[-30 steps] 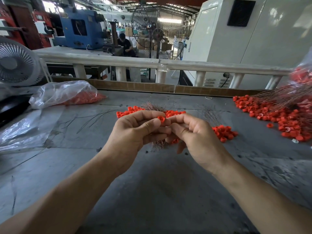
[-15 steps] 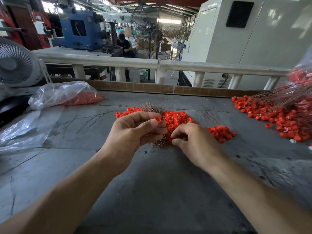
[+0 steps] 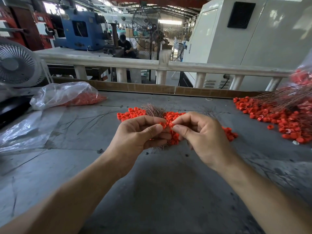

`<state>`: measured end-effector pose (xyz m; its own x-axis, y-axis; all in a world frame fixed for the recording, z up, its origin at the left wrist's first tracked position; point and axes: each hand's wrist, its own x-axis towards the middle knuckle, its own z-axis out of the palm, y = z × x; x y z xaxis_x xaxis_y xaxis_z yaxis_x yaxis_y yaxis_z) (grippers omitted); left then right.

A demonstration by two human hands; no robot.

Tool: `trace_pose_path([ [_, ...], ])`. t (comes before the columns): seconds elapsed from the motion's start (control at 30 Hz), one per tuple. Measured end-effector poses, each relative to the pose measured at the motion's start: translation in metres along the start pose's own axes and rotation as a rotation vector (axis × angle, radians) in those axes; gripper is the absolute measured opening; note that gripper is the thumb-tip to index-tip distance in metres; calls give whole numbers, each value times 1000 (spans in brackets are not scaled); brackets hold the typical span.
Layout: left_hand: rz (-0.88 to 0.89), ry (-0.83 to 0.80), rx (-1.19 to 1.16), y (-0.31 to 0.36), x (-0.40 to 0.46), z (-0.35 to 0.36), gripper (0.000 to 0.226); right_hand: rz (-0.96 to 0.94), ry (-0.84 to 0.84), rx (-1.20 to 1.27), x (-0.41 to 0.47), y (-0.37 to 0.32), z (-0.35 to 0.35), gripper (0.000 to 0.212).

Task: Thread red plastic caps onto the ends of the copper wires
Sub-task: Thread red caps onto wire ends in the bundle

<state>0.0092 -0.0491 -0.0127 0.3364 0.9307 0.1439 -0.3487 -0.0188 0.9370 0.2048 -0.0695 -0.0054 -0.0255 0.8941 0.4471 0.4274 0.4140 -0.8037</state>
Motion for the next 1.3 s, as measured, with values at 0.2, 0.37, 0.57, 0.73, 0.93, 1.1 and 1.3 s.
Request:
trace_pose_path([
  [0.2, 2, -10, 27, 2, -1, 0, 27, -27, -15, 55, -3, -9, 3, 8],
  [0.37, 30, -17, 63, 1, -2, 2, 26, 22, -17, 61, -3, -8, 2, 8],
  [0.57, 50, 17, 81, 1, -2, 3, 24, 3, 44, 108, -3, -8, 3, 8],
  [0.73, 52, 5, 108, 2, -3, 5, 25, -165, 44, -70, -4, -13, 4, 8],
  [0.93, 87, -3, 170, 3, -5, 7, 23, -255, 19, -199, -6, -18, 4, 7],
  [1.1, 99, 1, 177, 3, -6, 8, 23, -315, -2, -267, -5, -19, 2, 7],
  [1.3, 91, 0, 179, 3, -5, 6, 28, -347, -7, -278, -3, -17, 1, 7],
])
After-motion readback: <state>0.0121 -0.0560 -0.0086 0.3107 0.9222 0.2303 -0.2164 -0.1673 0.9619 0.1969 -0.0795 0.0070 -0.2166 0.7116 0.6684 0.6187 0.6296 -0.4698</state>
